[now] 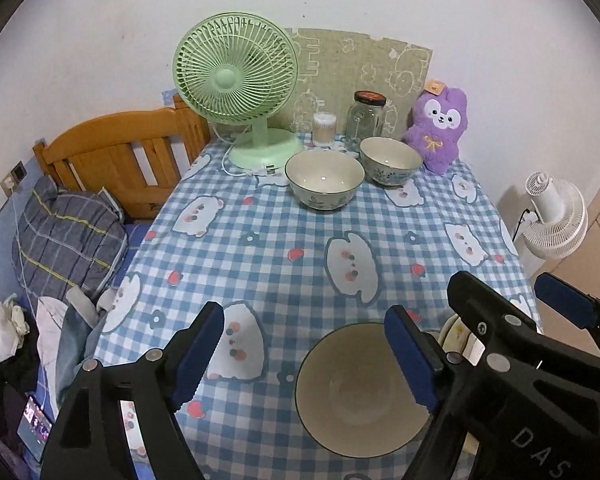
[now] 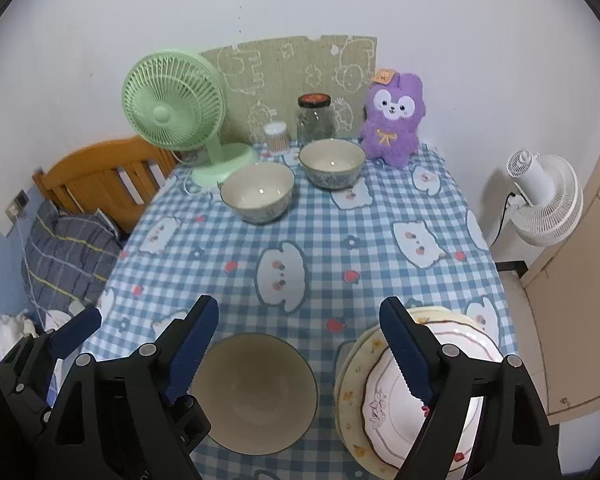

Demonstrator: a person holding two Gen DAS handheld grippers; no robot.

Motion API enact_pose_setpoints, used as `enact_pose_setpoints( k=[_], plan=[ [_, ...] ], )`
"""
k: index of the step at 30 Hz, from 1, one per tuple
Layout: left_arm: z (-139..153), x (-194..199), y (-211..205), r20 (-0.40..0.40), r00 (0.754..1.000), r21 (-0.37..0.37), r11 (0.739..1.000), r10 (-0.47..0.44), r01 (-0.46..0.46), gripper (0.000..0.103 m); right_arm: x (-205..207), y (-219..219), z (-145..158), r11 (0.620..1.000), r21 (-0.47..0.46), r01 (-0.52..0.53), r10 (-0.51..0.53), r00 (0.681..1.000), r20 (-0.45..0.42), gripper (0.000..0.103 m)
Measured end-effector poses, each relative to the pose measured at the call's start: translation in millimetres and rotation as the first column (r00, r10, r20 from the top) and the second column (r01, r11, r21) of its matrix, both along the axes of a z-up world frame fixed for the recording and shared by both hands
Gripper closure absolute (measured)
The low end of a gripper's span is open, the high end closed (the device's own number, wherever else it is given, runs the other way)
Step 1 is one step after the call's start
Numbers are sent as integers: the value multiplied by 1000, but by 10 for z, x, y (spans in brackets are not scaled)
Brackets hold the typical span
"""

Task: Organize plates and bowls
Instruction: 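Open both grippers and pull them back from the bowl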

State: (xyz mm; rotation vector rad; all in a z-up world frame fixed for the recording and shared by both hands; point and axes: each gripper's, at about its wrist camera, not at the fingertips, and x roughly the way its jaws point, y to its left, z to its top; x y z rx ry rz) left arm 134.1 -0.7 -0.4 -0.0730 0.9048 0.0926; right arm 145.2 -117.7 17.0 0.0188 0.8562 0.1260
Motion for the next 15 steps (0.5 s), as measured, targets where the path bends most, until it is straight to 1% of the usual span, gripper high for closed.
enact_pose_setpoints(
  k=[5, 8, 10, 15],
  plan=[
    [216, 10, 5, 38, 999, 17, 1000, 12, -13, 19, 40, 24, 207, 1000, 4, -12, 12, 999, 35, 15],
    [319, 53, 40, 51, 999, 10, 1000, 15, -16, 19, 98, 36, 307, 1000, 12, -18, 18, 999, 42, 15],
    [368, 104, 55, 52, 999, 1, 1000, 14, -14, 19, 118, 44, 342, 1000, 3, -12, 12, 999, 52, 15],
    [433, 227, 52, 72, 997, 16, 1000, -4, 3, 19, 273, 85, 400, 1000, -14, 4, -3, 998, 61, 15]
  ],
)
